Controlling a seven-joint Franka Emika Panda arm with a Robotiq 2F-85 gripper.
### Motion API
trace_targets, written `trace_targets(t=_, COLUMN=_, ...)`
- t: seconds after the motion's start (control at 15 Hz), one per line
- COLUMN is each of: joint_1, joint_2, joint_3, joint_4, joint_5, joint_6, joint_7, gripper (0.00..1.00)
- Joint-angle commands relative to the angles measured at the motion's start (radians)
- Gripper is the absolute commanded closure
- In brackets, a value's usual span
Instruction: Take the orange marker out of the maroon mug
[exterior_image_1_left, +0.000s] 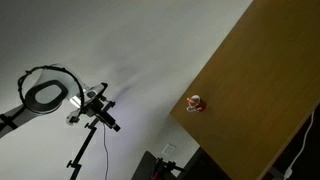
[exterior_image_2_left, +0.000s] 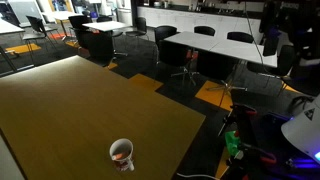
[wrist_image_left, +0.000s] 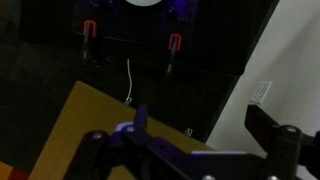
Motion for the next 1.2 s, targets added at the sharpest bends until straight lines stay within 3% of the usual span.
trace_targets(t=0.0, joint_1=0.006, joint_2=0.001, joint_3=-0.006, joint_4=0.002, joint_5=-0.003, joint_6=-0.002, joint_7=0.003, gripper=0.00)
trace_targets(t=0.8, joint_1=-0.001, joint_2=0.005, joint_3=-0.003, joint_4=0.004, joint_5=-0.019, joint_6=0.022, joint_7=0.005, gripper=0.00)
trace_targets(t=1.13, joint_1=-0.021, joint_2=0.041, joint_3=0.003, joint_4=0.012, joint_5=-0.089, joint_6=0.089, joint_7=0.016, gripper=0.00)
